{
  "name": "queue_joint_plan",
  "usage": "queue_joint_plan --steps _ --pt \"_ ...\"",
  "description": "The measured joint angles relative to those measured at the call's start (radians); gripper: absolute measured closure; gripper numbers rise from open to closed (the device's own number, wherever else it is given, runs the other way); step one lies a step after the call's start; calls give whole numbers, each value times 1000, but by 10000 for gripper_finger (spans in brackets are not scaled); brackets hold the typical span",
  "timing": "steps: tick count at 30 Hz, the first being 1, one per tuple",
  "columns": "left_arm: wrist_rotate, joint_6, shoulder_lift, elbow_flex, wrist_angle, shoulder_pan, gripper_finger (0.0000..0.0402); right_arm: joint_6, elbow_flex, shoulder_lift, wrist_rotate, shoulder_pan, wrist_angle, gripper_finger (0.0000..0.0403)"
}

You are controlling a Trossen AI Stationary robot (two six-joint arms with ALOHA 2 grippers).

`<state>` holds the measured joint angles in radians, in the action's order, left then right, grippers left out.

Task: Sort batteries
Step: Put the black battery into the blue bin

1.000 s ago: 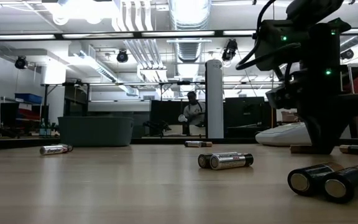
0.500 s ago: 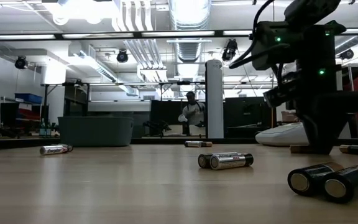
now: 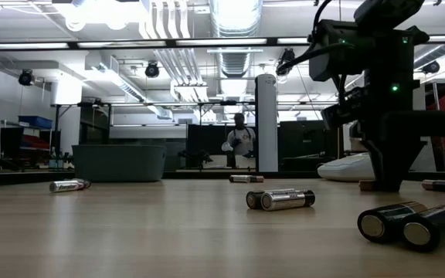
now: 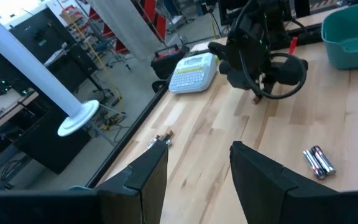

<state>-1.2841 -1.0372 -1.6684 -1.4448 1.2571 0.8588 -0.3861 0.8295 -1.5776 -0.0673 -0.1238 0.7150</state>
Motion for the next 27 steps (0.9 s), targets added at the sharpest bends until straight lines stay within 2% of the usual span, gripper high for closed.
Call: queue_joint_plan --steps 4,9,17,22,27 --pt "-7 -19 0 0 -2 -1 247 40 0 0 -2 0 -13 314" --pt "-7 -43 0 0 -4 -2 247 63 2 -8 -3 4 -17 368" --pt "-7 -46 0 0 -12 -1 247 117 -1 -15 -13 0 -27 368" --pt "-3 -46 0 0 -29 -2 247 109 1 16 -30 -1 -40 368" --pt "44 -46 0 0 -48 -2 247 117 13 79 -49 -9 -105 368"
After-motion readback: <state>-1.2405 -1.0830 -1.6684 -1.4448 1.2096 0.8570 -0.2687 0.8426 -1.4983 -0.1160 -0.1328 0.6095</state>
